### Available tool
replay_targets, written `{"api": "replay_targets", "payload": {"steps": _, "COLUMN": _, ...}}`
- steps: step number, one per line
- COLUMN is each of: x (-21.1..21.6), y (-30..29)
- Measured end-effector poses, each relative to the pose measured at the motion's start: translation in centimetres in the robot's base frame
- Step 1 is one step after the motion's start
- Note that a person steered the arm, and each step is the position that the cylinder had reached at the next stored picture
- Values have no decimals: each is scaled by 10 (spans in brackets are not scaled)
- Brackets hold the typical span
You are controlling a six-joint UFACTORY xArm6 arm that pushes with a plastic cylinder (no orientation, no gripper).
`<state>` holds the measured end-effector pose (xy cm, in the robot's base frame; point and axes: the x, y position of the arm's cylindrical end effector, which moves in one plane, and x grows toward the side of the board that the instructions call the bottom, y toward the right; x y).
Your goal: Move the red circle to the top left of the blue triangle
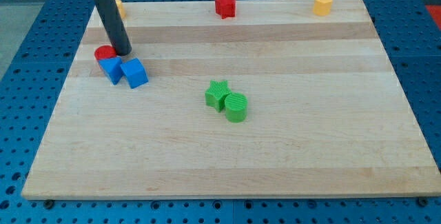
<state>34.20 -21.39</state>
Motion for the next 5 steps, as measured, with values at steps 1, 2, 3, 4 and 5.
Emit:
{"api": "replay_targets", "payload": {"steps": 1, "x": 0, "y": -7}}
{"api": "replay_targets", "payload": {"steps": 2, "x": 3, "y": -7}}
{"api": "replay_targets", "payload": {"steps": 3, "x": 9, "y": -7}}
{"api": "replay_targets", "payload": {"steps": 4, "x": 10, "y": -8}}
{"api": "replay_targets", "payload": {"steps": 5, "x": 19, "y": -8}}
